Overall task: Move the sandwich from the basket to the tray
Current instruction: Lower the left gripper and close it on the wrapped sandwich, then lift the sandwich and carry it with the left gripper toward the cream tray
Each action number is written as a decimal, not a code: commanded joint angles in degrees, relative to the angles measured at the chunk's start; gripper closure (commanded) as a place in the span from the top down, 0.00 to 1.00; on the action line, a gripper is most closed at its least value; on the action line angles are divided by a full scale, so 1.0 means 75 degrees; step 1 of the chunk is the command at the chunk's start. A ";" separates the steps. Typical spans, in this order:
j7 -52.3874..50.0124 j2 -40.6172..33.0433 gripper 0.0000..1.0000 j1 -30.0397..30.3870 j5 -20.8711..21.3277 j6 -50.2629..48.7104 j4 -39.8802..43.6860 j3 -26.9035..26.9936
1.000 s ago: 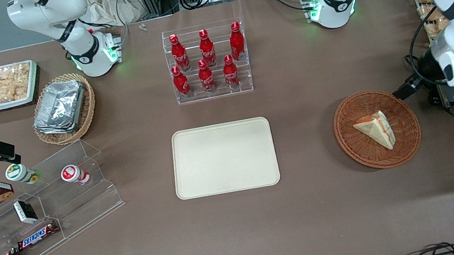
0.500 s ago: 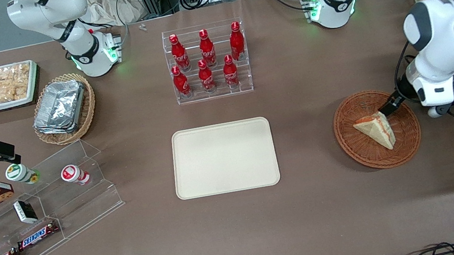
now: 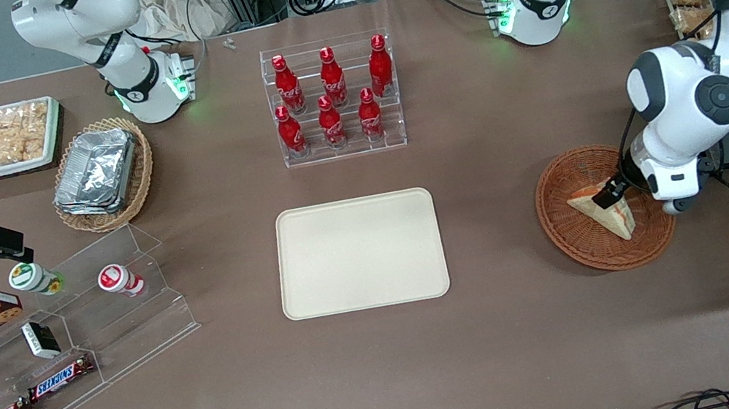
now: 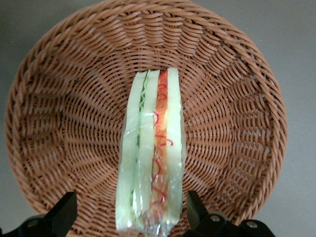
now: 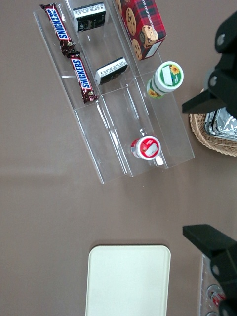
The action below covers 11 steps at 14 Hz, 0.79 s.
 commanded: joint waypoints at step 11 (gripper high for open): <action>-0.0282 0.0110 0.00 -0.0012 0.0620 0.0041 0.0276 -0.0074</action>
